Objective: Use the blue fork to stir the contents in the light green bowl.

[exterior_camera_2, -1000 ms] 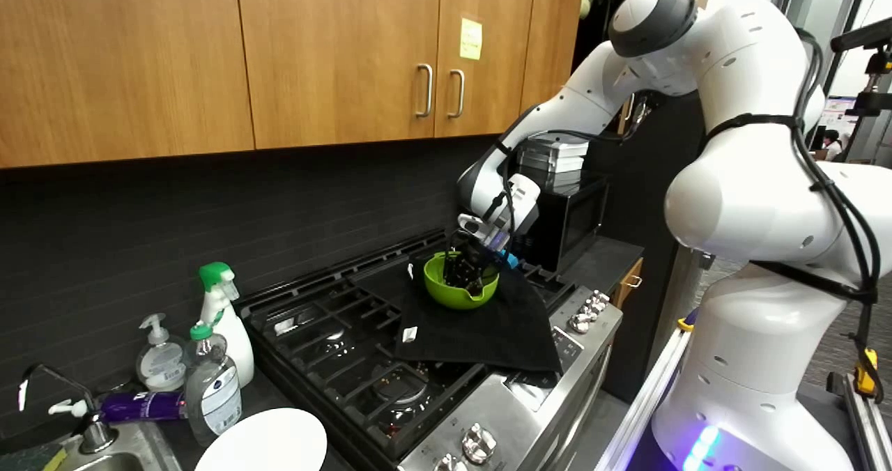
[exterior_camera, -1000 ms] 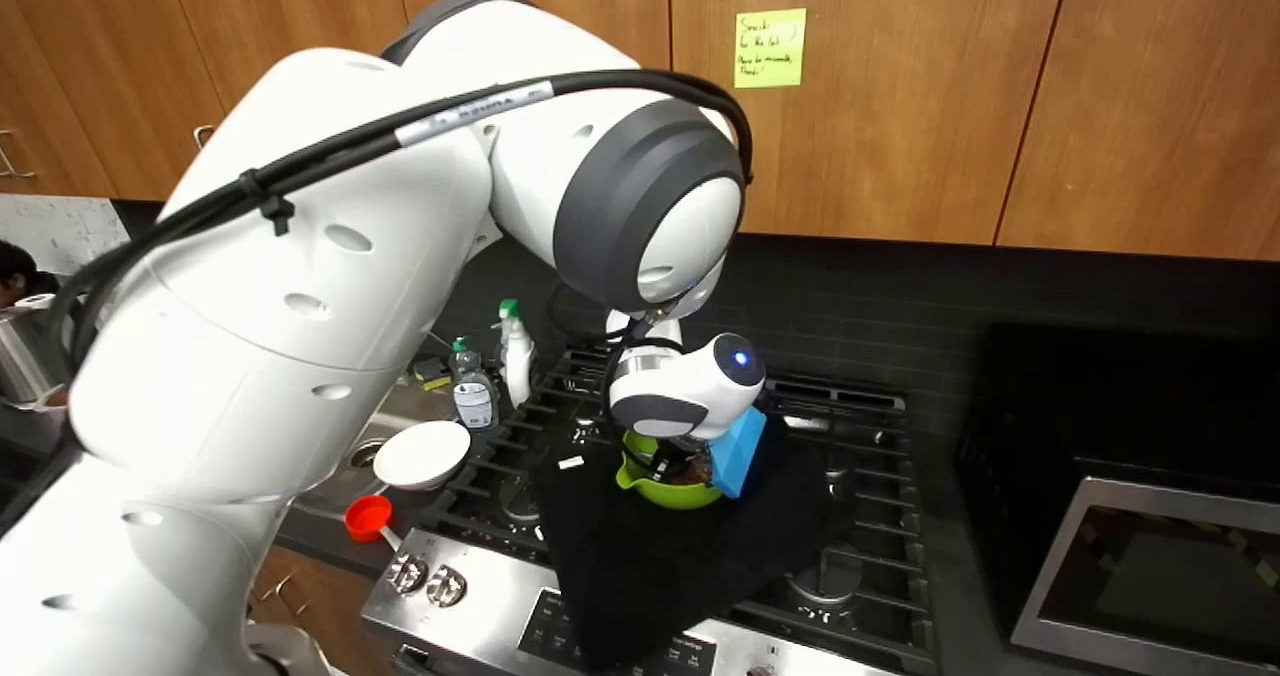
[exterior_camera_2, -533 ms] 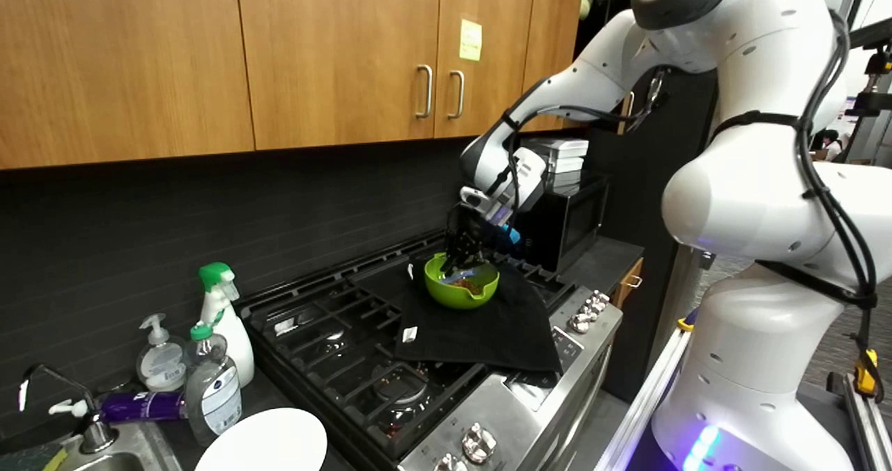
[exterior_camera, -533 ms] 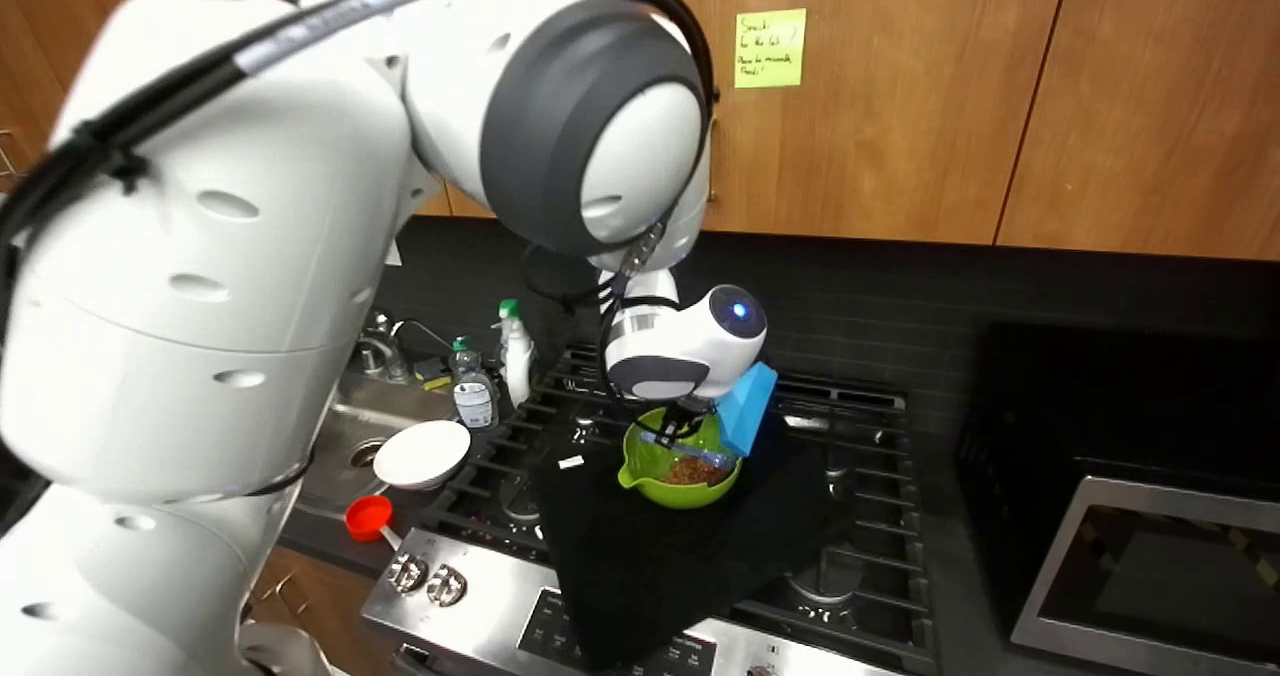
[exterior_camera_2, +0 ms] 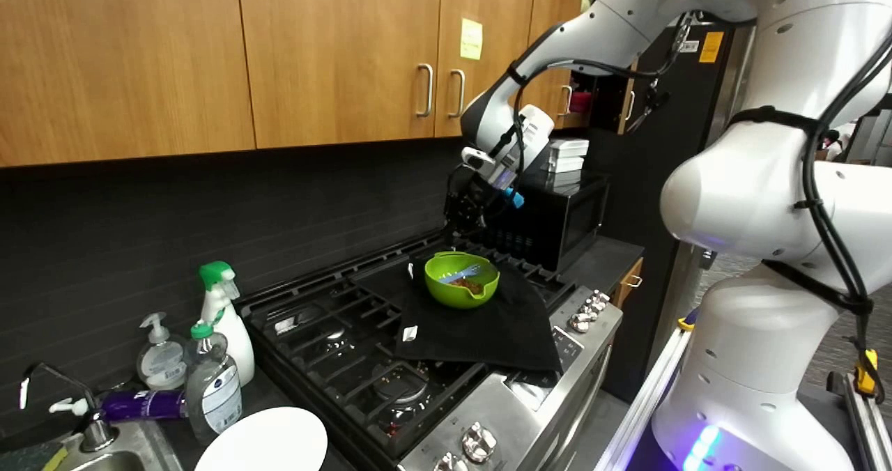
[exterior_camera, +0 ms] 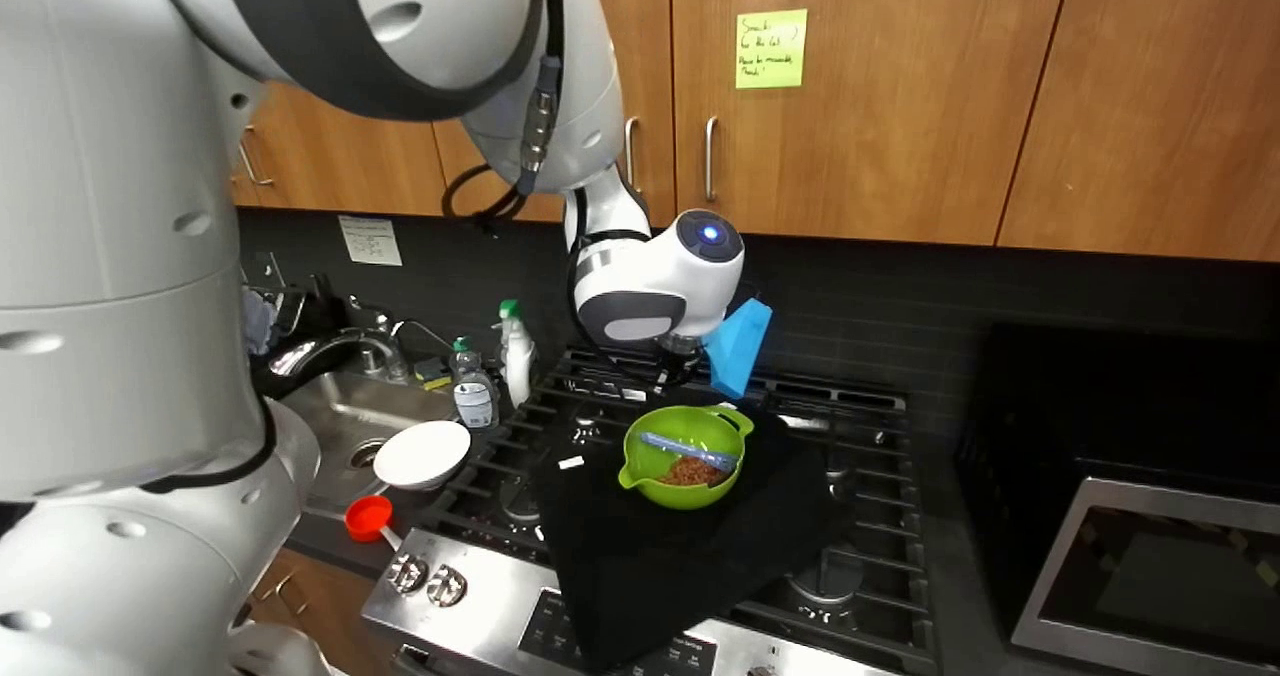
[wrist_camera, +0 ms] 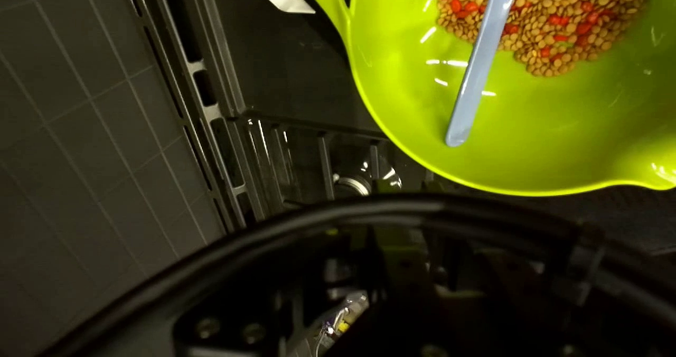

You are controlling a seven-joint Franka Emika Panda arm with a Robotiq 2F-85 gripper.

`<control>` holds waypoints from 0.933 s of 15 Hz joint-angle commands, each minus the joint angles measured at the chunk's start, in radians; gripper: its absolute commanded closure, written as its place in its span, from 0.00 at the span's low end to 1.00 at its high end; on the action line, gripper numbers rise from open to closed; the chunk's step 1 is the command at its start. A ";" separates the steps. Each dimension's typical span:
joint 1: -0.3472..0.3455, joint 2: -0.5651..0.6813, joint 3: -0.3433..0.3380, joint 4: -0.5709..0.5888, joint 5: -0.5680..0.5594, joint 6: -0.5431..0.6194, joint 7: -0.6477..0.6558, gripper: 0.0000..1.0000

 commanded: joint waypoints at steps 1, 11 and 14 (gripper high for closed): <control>-0.006 -0.015 0.008 -0.008 0.005 -0.003 0.000 0.76; 0.008 -0.001 -0.024 -0.023 -0.011 -0.008 0.009 0.29; 0.007 0.002 -0.024 -0.022 -0.011 -0.009 0.009 0.11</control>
